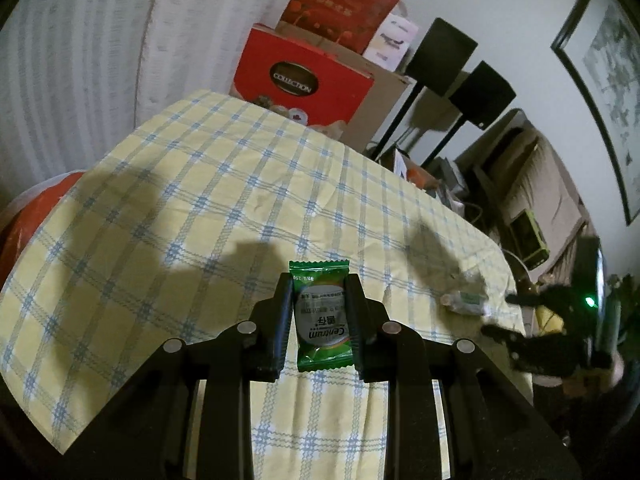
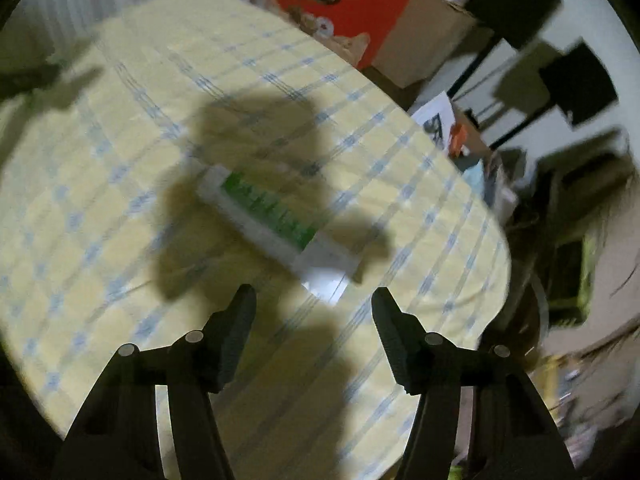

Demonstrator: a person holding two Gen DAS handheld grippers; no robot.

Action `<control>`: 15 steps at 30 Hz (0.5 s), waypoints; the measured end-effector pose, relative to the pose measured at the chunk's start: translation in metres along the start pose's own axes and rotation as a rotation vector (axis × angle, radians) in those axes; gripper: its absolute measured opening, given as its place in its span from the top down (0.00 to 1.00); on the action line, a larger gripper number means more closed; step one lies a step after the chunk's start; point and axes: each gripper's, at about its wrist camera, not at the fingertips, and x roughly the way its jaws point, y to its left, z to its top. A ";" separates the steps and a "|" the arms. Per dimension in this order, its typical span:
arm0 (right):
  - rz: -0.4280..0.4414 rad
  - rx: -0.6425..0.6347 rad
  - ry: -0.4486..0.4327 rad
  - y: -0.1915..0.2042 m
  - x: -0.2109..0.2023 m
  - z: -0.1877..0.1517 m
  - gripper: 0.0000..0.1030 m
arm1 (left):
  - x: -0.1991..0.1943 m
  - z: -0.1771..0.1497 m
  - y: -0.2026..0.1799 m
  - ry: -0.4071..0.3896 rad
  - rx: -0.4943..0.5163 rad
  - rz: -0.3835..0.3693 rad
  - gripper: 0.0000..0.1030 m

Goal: Organize objects
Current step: 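Close the left gripper on the green snack packet while the right gripper grasps the ointment tube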

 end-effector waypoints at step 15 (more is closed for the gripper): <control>0.276 0.246 0.061 -0.004 0.010 0.009 0.70 | -0.002 0.001 0.022 -0.028 -0.038 0.013 0.77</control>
